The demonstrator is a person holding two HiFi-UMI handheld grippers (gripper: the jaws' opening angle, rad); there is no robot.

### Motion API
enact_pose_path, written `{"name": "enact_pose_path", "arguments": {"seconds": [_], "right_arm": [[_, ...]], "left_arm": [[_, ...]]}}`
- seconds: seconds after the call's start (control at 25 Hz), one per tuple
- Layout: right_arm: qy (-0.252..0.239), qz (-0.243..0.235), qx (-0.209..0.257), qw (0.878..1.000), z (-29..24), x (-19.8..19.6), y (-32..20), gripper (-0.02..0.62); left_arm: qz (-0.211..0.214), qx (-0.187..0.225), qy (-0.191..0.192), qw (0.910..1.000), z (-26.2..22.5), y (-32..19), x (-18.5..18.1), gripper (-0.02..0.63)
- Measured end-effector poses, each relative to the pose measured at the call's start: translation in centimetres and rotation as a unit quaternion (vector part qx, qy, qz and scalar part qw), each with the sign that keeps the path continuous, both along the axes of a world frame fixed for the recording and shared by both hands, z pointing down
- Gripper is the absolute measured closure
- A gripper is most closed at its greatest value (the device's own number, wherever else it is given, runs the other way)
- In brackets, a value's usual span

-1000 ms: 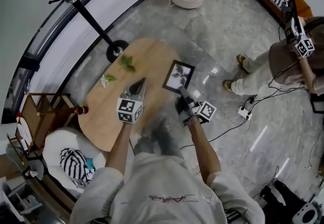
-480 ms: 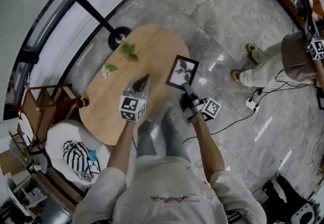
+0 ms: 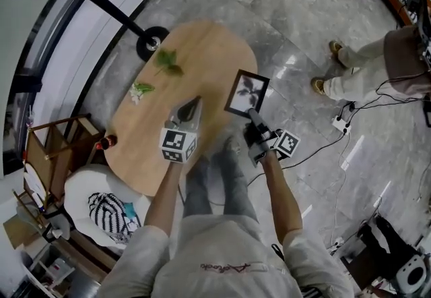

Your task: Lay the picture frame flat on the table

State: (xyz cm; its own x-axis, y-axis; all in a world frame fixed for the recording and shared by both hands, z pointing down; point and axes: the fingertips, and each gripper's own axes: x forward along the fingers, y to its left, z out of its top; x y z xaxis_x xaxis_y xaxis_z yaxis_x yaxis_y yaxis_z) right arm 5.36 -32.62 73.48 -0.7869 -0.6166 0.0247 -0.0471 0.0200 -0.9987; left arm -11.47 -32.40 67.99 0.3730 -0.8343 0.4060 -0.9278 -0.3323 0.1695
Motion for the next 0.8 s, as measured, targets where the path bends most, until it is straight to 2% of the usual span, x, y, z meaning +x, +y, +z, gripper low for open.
{"name": "enact_pose_path", "arguments": {"seconds": [0.8], "right_arm": [[0.016, -0.015, -0.019, 1.0, 11.6, -3.8, 3.8, 0.522]], "left_arm": [[-0.008, -0.022, 0.018, 0.9996, 11.8, 1.8, -3.6, 0.606]]}}
